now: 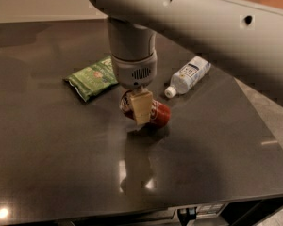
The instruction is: Pick coke can
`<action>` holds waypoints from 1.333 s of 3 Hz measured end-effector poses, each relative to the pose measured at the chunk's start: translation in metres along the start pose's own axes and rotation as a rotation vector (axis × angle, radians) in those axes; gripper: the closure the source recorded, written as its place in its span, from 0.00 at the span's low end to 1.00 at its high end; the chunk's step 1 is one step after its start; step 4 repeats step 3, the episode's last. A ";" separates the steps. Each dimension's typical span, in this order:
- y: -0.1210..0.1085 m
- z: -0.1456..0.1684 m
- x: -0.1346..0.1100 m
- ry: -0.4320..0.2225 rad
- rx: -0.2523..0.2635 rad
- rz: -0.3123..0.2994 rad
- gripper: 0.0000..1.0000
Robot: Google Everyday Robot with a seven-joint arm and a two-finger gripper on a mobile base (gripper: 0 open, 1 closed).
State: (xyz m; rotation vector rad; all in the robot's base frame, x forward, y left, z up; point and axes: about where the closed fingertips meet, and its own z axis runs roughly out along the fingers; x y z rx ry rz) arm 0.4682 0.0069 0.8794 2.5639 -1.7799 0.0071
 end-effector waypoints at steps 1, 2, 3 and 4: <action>0.002 0.010 0.002 0.006 -0.016 -0.001 0.15; -0.005 0.010 -0.001 -0.007 0.011 -0.001 0.00; -0.005 0.010 -0.001 -0.007 0.011 -0.001 0.00; -0.005 0.010 -0.001 -0.007 0.011 -0.001 0.00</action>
Offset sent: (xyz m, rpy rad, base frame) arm -0.0005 -0.0024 -0.0079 -0.0092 0.0104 0.0008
